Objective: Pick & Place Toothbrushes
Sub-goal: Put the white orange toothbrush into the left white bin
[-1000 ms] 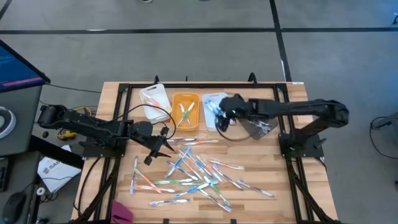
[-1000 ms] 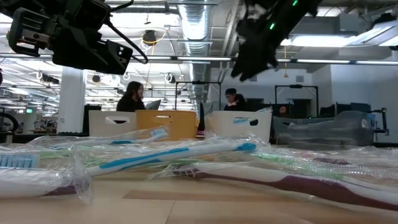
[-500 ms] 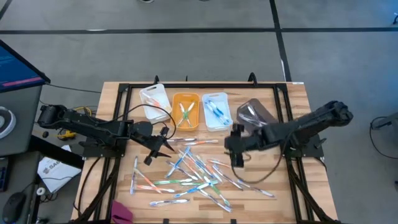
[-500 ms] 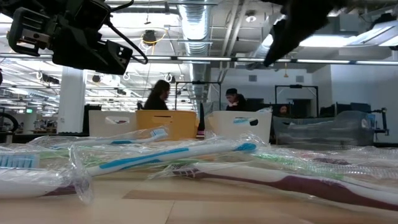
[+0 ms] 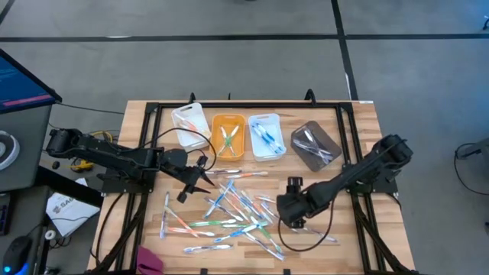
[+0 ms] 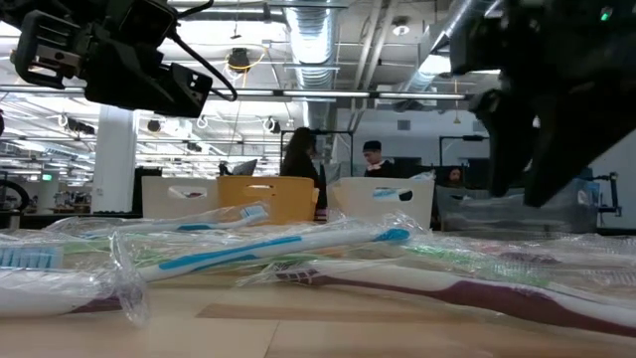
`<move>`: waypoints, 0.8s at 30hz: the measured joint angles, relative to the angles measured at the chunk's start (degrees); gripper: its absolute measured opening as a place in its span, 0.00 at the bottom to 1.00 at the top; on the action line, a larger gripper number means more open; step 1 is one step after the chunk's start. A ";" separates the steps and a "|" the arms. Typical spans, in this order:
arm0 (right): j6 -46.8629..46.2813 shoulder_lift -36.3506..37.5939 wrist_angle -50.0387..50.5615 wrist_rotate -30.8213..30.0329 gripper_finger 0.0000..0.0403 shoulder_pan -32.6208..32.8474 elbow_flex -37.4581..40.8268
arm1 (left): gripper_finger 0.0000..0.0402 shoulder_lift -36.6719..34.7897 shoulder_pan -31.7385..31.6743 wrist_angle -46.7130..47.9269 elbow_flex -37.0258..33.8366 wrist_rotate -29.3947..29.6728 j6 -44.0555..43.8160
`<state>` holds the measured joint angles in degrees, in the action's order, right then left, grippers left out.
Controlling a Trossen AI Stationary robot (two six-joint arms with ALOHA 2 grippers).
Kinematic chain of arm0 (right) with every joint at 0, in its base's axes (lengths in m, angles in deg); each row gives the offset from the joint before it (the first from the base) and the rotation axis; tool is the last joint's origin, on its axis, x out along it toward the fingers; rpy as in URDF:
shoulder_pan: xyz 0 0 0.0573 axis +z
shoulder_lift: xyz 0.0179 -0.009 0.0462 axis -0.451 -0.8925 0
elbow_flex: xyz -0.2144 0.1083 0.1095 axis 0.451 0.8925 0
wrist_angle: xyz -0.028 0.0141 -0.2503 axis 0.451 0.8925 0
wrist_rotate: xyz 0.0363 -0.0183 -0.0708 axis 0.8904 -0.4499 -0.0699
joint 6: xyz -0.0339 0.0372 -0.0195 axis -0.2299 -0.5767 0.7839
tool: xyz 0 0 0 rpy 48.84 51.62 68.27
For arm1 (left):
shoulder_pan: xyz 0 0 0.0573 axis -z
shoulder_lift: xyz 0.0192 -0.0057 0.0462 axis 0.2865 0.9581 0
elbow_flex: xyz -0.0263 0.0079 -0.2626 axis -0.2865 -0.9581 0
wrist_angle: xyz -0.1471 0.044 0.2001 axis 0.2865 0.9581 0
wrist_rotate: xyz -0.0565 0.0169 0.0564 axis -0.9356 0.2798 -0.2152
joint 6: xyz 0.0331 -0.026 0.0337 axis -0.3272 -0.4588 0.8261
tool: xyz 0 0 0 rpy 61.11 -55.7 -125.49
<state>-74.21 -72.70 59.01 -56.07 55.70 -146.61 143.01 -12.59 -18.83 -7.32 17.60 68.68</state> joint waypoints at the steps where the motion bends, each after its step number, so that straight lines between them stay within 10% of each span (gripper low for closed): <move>1: -0.29 -0.62 0.04 0.01 0.61 -0.03 -0.01 | 0.33 0.00 0.00 -0.07 -0.01 0.01 0.00; 17: 1.18 -10.33 -1.41 4.91 0.60 -3.71 -0.60 | 0.33 0.00 0.00 -0.46 0.00 0.02 0.00; 24: 1.04 -10.17 -2.30 9.58 0.44 -5.52 -0.42 | 0.33 0.00 0.00 -0.49 0.00 0.00 0.00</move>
<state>-73.17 -82.87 56.71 -46.49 50.18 -147.03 143.01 -12.59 -19.32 -7.32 17.60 68.68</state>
